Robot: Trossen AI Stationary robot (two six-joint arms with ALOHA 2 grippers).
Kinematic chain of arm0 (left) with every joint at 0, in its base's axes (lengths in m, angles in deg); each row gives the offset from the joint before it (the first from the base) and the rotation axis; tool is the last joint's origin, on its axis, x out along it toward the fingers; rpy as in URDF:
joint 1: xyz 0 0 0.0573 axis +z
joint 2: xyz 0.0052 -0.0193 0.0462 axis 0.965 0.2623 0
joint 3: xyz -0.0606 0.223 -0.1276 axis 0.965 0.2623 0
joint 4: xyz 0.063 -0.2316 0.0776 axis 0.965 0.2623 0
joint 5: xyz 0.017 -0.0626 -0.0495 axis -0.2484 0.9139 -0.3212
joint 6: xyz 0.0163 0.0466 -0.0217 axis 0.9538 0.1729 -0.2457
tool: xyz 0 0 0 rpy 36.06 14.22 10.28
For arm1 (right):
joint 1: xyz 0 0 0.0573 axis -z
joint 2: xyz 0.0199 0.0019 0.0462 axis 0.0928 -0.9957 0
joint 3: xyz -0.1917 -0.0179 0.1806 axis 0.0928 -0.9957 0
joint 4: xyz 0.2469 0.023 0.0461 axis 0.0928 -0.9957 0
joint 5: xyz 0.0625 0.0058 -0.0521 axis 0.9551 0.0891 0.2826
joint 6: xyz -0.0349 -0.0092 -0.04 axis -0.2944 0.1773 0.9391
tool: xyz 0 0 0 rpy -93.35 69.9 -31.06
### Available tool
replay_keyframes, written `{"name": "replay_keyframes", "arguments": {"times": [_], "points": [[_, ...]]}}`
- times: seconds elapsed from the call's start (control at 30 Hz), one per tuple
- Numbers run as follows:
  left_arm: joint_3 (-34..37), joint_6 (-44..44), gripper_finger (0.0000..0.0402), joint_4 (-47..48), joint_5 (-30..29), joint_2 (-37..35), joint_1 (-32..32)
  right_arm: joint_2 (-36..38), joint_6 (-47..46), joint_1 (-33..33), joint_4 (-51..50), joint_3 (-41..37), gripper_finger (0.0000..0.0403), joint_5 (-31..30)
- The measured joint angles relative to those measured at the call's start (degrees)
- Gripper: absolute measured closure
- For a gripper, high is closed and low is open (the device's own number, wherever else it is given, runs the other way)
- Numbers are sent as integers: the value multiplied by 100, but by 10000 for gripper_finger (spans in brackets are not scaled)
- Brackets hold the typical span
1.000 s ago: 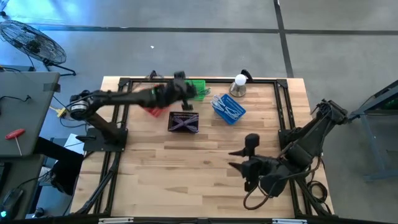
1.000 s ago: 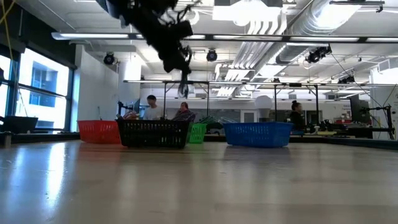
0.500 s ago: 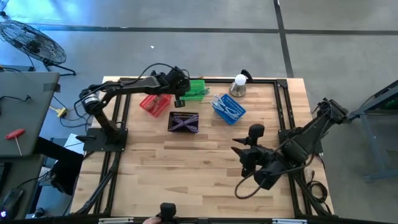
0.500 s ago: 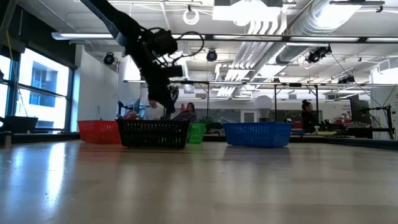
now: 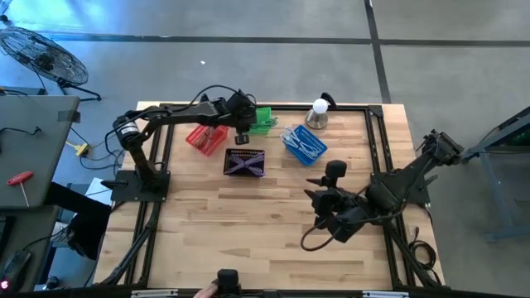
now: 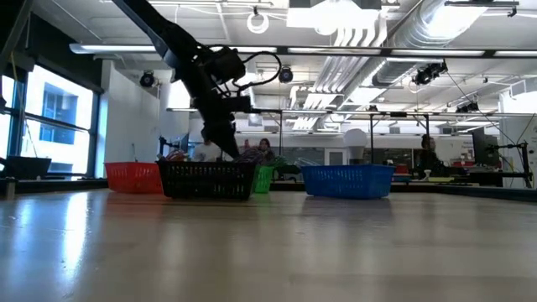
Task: Pick & Place USB Port
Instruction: Put the green usb cable into the green bin, then return to Home Position
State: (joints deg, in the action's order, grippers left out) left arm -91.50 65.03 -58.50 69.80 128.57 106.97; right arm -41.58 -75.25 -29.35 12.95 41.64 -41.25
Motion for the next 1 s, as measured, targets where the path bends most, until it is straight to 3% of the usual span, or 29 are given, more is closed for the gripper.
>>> {"name": "replay_keyframes", "arguments": {"times": [0.27,0.4,0.53,0.7,0.87,1.0], "points": [[-670,-397,200,624,184,-84,-194,17,189,22,-2,0,263,-117],[-1533,-461,189,1730,305,-338,-578,328,887,21,179,0,265,-497],[-2347,-164,243,2729,432,-726,-1174,1020,1534,22,529,0,293,-530],[-3094,161,379,3663,383,-1316,-1865,2195,1750,22,591,9,384,34],[-3248,70,394,4250,341,-2040,-2439,3227,1451,22,247,15,395,475],[-2970,-221,398,4533,479,-2605,-2734,3922,1221,20,192,-372,398,773]]}}
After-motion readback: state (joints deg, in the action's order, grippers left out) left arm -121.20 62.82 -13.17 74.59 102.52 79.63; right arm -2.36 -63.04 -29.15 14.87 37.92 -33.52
